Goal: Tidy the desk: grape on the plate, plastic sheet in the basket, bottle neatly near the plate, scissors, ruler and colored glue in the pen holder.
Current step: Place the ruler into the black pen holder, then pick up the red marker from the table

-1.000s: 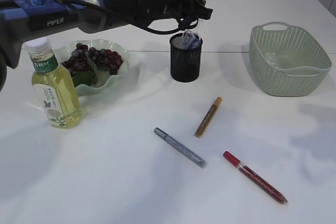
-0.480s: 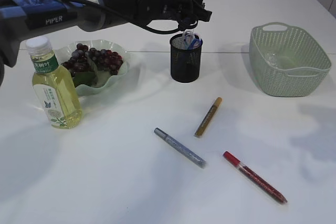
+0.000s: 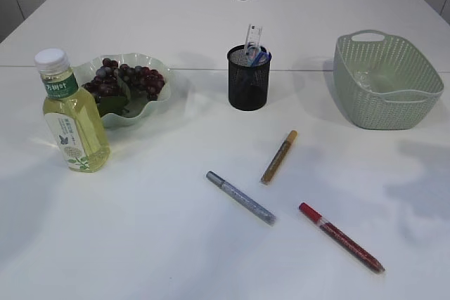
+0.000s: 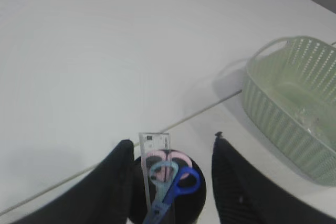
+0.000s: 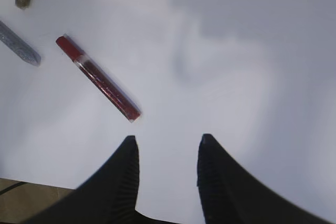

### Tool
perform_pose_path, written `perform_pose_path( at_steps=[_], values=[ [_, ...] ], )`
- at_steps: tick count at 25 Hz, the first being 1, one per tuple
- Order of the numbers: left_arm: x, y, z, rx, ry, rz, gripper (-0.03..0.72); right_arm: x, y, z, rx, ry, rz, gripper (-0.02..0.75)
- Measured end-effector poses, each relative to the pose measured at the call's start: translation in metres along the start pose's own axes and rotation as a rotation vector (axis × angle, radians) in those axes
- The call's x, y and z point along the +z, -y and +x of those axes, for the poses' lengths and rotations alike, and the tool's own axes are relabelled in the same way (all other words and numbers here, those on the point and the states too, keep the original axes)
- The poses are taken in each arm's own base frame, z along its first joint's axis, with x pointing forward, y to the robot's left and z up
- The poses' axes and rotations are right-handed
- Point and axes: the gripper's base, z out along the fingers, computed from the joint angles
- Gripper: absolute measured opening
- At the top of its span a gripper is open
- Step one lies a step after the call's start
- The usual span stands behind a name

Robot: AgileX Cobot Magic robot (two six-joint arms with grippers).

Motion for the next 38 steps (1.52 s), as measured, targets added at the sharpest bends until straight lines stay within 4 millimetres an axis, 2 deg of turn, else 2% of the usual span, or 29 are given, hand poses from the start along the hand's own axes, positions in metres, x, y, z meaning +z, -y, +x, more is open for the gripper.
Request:
perform_pose_path(
  at_steps=[3, 11, 17, 24, 30, 34, 38],
  values=[
    [-0.026, 0.000, -0.013, -0.008, -0.065, -0.004, 0.354, 0.000, -0.002, 0.001, 0.007, -0.012, -0.024, 0.311],
    [-0.117, -0.006, -0.048, -0.151, -0.222, -0.032, 0.354, 0.000, -0.007, 0.001, 0.027, -0.007, -0.076, 0.312],
    [-0.184, -0.027, -0.060, -0.201, -0.328, -0.089, 0.358, 0.000, -0.008, 0.000, 0.030, -0.004, -0.083, 0.312],
    [-0.269, -0.059, -0.081, -0.262, -0.238, -0.170, 0.361, 0.000, -0.010, 0.000, 0.022, -0.005, -0.086, 0.312],
    [-0.323, -0.072, -0.091, -0.291, -0.132, -0.217, 0.363, -0.002, -0.026, 0.006, -0.049, -0.015, -0.051, 0.312],
    [-0.339, -0.084, -0.078, -0.315, -0.153, -0.264, 0.365, -0.002, -0.039, 0.009, -0.102, -0.029, -0.032, 0.312],
    [-0.337, -0.100, -0.038, -0.355, -0.286, -0.339, 0.364, 0.000, -0.053, 0.013, -0.140, -0.043, -0.031, 0.312]
  ],
)
